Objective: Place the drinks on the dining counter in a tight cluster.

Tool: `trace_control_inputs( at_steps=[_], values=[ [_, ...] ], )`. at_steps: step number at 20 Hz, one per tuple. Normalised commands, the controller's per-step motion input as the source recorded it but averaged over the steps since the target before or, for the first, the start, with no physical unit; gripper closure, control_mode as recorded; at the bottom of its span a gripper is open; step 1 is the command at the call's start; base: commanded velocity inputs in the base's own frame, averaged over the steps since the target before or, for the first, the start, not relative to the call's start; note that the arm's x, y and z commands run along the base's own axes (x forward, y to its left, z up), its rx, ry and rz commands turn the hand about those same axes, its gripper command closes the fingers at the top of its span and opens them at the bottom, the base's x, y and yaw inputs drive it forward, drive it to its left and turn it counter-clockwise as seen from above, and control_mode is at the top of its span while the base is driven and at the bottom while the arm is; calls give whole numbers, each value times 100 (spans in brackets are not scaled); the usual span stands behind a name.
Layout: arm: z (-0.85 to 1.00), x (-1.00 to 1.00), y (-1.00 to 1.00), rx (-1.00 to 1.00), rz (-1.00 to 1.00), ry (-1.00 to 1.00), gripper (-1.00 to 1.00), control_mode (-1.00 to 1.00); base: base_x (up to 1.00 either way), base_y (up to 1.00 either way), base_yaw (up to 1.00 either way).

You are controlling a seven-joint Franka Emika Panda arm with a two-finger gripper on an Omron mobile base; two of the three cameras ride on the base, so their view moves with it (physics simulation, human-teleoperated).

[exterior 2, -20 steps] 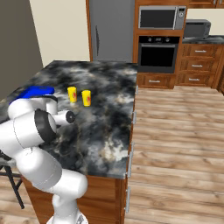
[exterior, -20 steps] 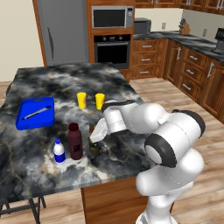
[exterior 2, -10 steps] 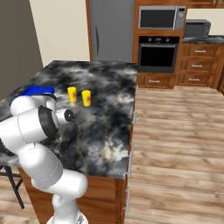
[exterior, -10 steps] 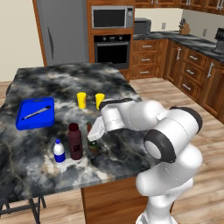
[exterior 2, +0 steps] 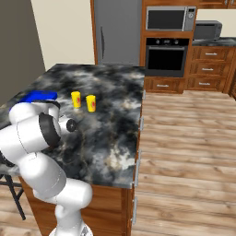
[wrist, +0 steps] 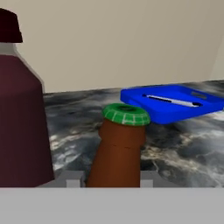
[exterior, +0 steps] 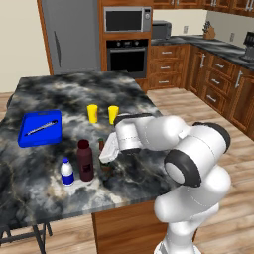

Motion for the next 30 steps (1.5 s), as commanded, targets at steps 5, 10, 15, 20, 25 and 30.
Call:
trace_control_inputs(
  at_steps=[5, 10, 15, 20, 25, 30],
  values=[
    [-1, -5, -1, 0, 0, 0, 100, -100, 0, 0, 0],
    [0, -10, -24, 2, 0, 0, 100, -100, 0, 0, 0],
    [-2, -20, -13, 1, 0, 0, 100, -100, 0, 0, 0],
    [0, -9, 1, 0, 2, 2, 100, -100, 0, 0, 0],
    [0, 0, 1, 0, 9, 10, 100, -100, 0, 0, 0],
    [0, 0, 0, 0, 13, 5, 100, -100, 0, 0, 0]
  ],
)
